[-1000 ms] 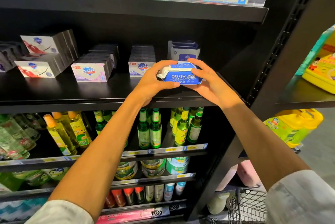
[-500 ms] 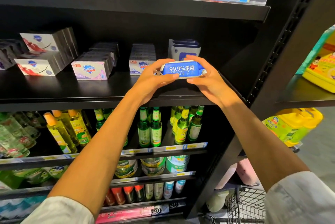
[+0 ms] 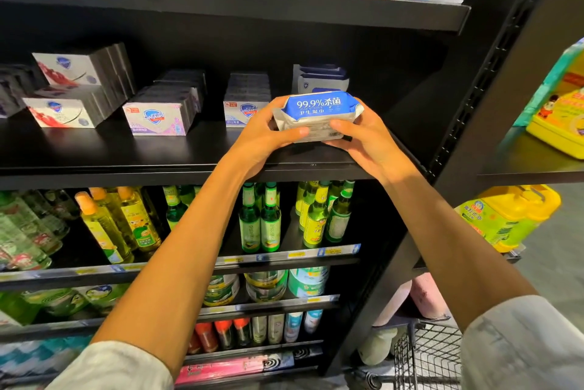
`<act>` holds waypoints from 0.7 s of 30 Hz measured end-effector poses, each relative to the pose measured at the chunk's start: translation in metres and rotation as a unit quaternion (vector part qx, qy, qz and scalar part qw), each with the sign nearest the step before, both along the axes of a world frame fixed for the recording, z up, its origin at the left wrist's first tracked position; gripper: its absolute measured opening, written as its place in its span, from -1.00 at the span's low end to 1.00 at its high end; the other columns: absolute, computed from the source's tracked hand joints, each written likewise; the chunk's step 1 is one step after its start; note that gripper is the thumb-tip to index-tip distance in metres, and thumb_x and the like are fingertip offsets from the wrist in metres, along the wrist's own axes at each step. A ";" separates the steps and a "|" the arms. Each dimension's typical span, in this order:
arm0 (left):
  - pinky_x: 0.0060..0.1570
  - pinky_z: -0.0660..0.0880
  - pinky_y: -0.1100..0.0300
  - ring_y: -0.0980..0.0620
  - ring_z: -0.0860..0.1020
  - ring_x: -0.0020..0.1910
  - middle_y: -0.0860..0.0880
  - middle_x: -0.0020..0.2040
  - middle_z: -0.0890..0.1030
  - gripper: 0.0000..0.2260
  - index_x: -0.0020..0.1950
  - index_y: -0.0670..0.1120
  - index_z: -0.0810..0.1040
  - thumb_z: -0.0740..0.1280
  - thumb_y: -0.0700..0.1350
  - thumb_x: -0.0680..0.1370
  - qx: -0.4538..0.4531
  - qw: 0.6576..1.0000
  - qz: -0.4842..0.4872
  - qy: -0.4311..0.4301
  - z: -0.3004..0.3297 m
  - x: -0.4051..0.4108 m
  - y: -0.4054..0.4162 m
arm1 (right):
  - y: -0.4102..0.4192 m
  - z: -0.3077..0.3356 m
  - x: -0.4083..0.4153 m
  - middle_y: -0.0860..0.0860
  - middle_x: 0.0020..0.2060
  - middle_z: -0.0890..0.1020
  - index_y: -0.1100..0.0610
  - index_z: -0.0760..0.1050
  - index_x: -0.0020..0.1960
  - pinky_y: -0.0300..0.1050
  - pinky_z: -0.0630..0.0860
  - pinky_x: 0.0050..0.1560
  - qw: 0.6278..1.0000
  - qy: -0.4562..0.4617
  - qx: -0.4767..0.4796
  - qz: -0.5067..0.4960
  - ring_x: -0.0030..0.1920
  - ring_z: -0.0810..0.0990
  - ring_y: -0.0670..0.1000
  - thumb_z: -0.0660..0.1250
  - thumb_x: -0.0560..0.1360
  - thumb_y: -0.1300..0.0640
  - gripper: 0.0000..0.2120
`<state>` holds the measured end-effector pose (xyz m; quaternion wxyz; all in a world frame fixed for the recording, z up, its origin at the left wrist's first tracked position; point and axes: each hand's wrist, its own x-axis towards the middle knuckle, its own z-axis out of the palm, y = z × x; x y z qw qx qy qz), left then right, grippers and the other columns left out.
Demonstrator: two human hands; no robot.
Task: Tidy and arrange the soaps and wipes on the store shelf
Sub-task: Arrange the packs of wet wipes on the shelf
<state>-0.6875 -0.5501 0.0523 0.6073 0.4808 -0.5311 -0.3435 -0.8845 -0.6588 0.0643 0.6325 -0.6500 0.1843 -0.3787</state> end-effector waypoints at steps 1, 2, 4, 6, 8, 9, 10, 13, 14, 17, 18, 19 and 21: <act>0.26 0.60 -0.07 -0.02 0.57 0.36 -0.03 0.34 0.62 -0.45 0.47 0.03 0.45 0.55 -0.15 0.53 0.002 1.000 0.005 0.006 0.000 0.000 0.001 | 0.001 0.000 0.000 0.12 0.32 0.62 0.05 0.47 0.40 0.27 0.59 0.29 1.000 0.001 0.005 -0.002 0.35 0.61 0.11 0.43 0.58 0.27 -0.57; 0.24 0.61 -0.04 -0.01 0.58 0.35 -0.02 0.33 0.63 -0.47 0.47 0.03 0.45 0.53 -0.15 0.54 0.002 1.000 0.008 0.013 0.000 -0.001 0.001 | 0.001 0.000 0.000 0.12 0.32 0.62 0.05 0.47 0.41 0.28 0.59 0.28 1.000 0.000 0.011 -0.002 0.34 0.61 0.11 0.43 0.58 0.26 -0.57; 0.25 0.60 -0.06 -0.01 0.59 0.34 -0.03 0.32 0.65 -0.48 0.48 0.01 0.46 0.52 -0.13 0.55 0.000 1.000 0.017 0.023 0.001 -0.002 0.001 | 0.003 0.001 0.000 0.12 0.32 0.62 0.06 0.46 0.43 0.30 0.59 0.27 1.000 -0.002 0.023 -0.006 0.34 0.62 0.11 0.43 0.59 0.22 -0.57; 0.29 0.58 -0.12 -0.03 0.60 0.33 -0.04 0.31 0.66 -0.50 0.47 -0.02 0.48 0.52 -0.12 0.55 -0.001 0.999 0.028 0.024 0.001 -0.003 0.001 | 0.004 0.001 0.000 0.11 0.33 0.62 0.06 0.44 0.44 0.31 0.58 0.28 1.000 0.003 0.022 -0.006 0.35 0.61 0.12 0.41 0.61 0.17 -0.57; 0.31 0.57 -0.14 -0.03 0.61 0.32 -0.04 0.29 0.67 -0.53 0.44 -0.06 0.51 0.51 -0.12 0.56 -0.002 0.999 0.038 0.027 0.002 -0.004 0.002 | 0.005 0.001 0.000 0.10 0.33 0.62 0.06 0.43 0.47 0.31 0.57 0.30 1.000 0.010 0.017 -0.006 0.36 0.60 0.11 0.40 0.62 0.14 -0.57; 0.31 0.57 -0.15 -0.04 0.62 0.31 -0.04 0.28 0.68 -0.55 0.43 -0.07 0.52 0.51 -0.11 0.56 -0.001 0.999 0.041 0.031 0.002 -0.004 0.002 | 0.006 0.002 0.000 0.10 0.33 0.62 0.06 0.43 0.47 0.30 0.57 0.30 1.000 0.013 0.017 -0.007 0.36 0.60 0.11 0.39 0.62 0.13 -0.57; 0.31 0.56 -0.16 -0.04 0.63 0.30 -0.04 0.27 0.69 -0.57 0.41 -0.08 0.53 0.51 -0.11 0.56 0.000 0.998 0.044 0.035 0.002 -0.004 0.003 | 0.006 0.002 0.000 0.09 0.33 0.63 0.06 0.43 0.47 0.30 0.57 0.30 1.000 0.016 0.016 -0.008 0.35 0.61 0.11 0.38 0.63 0.14 -0.57; 0.32 0.55 -0.18 -0.05 0.64 0.29 -0.05 0.27 0.69 -0.59 0.39 -0.10 0.56 0.50 -0.09 0.57 0.005 0.997 0.053 0.048 0.004 -0.003 0.004 | 0.007 0.002 0.002 0.10 0.33 0.63 0.09 0.41 0.49 0.26 0.58 0.30 1.000 0.027 0.006 -0.006 0.33 0.63 0.11 0.37 0.63 0.17 -0.56; 0.33 0.55 -0.17 -0.04 0.64 0.29 -0.05 0.27 0.69 -0.60 0.40 -0.09 0.56 0.50 -0.08 0.58 0.006 0.997 0.055 0.051 0.004 -0.003 0.004 | 0.007 0.002 0.002 0.09 0.32 0.63 0.10 0.40 0.50 0.24 0.58 0.30 1.000 0.031 0.001 -0.003 0.32 0.63 0.12 0.37 0.64 0.18 -0.55; 0.32 0.56 -0.14 -0.03 0.65 0.27 -0.04 0.26 0.69 -0.63 0.40 -0.09 0.56 0.47 -0.08 0.60 0.008 0.996 0.060 0.060 0.007 -0.004 0.006 | 0.007 0.002 0.002 0.08 0.30 0.65 0.13 0.38 0.49 0.21 0.59 0.28 0.999 0.036 -0.007 0.007 0.31 0.64 0.12 0.34 0.65 0.19 -0.58; 0.31 0.57 -0.13 -0.03 0.66 0.25 -0.04 0.25 0.70 -0.64 0.40 -0.09 0.57 0.45 -0.08 0.61 0.009 0.996 0.061 0.061 0.007 -0.004 0.006 | 0.007 0.002 0.002 0.08 0.29 0.66 0.14 0.38 0.49 0.20 0.60 0.28 0.999 0.038 -0.007 0.007 0.30 0.65 0.11 0.34 0.65 0.20 -0.58; 0.31 0.57 -0.13 -0.03 0.67 0.24 -0.04 0.24 0.70 -0.65 0.39 -0.10 0.57 0.45 -0.08 0.62 0.013 0.996 0.061 0.061 0.008 -0.005 0.006 | 0.007 0.002 0.002 0.08 0.29 0.66 0.15 0.38 0.49 0.19 0.60 0.28 0.999 0.037 -0.004 0.006 0.29 0.65 0.12 0.34 0.65 0.21 -0.58; 0.31 0.57 -0.13 -0.03 0.67 0.23 -0.05 0.24 0.71 -0.65 0.39 -0.11 0.57 0.43 -0.06 0.62 0.021 0.996 0.055 0.060 0.008 -0.006 0.007 | 0.006 0.001 0.003 0.10 0.30 0.66 0.17 0.38 0.49 0.15 0.60 0.29 0.999 0.031 0.004 0.009 0.30 0.65 0.13 0.35 0.64 0.24 -0.56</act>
